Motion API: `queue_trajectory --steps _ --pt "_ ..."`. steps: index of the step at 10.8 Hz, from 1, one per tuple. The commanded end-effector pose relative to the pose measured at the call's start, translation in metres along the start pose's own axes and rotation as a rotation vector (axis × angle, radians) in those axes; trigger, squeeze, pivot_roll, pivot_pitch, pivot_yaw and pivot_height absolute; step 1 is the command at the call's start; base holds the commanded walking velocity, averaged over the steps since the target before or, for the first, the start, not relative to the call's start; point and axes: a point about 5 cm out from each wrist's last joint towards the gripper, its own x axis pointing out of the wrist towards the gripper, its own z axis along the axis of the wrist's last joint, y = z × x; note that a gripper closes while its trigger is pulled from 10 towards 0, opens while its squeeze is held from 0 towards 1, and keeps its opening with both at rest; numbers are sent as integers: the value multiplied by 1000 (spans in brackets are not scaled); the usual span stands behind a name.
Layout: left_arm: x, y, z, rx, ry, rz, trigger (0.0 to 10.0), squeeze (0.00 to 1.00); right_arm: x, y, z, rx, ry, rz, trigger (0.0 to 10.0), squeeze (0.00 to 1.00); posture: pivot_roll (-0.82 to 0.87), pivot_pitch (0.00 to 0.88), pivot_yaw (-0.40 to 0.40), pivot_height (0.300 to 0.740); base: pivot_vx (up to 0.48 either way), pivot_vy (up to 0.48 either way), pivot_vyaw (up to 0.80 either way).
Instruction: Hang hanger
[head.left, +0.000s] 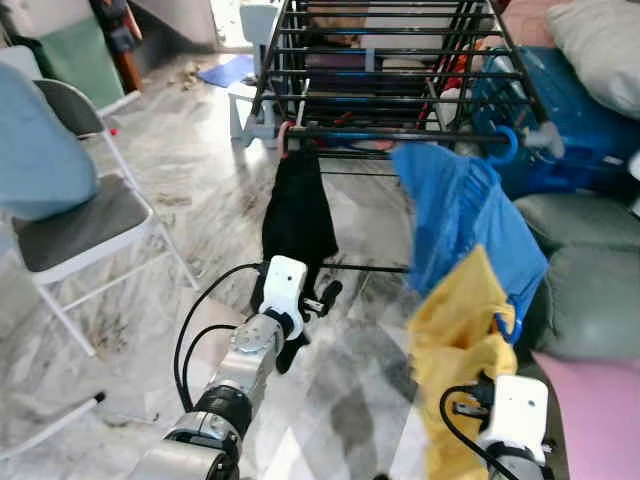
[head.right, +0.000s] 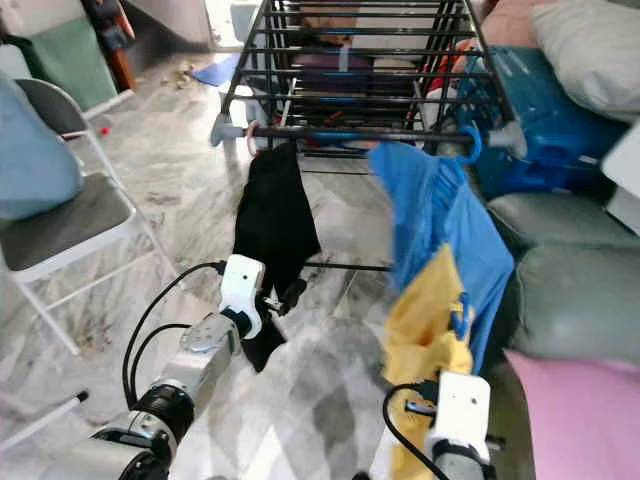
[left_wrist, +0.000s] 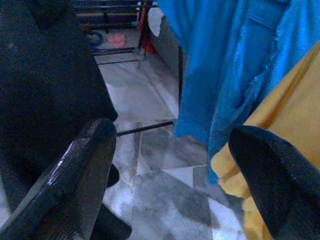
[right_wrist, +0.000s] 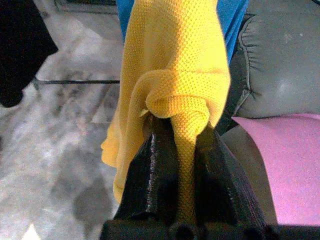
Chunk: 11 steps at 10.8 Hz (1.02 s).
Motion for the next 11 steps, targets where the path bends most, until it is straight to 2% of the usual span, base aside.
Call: queue_trajectory --steps 1,3,4,10,11 --pt "-1 -1 -1 4 0 -7 10000 0 2 4 16 19 -77 44 10000 0 -45 0 4 740 -345 0 0" --pt "-1 -5 1 15 -24 -67 10000 0 6 23 23 16 -87 211 10000 0 -45 0 3 740 0 0 0" --pt "-1 -5 1 8 -20 -66 10000 0 9 26 28 19 -96 257 10000 0 -44 0 -2 740 0 0 0" --pt "-2 -7 3 2 -43 -115 10000 0 23 34 41 -22 -132 321 10000 0 -42 0 1 740 0 405 0" --pt "-2 -8 4 1 -52 -138 10000 0 25 34 42 -26 -135 319 10000 0 -42 0 2 740 304 371 0"
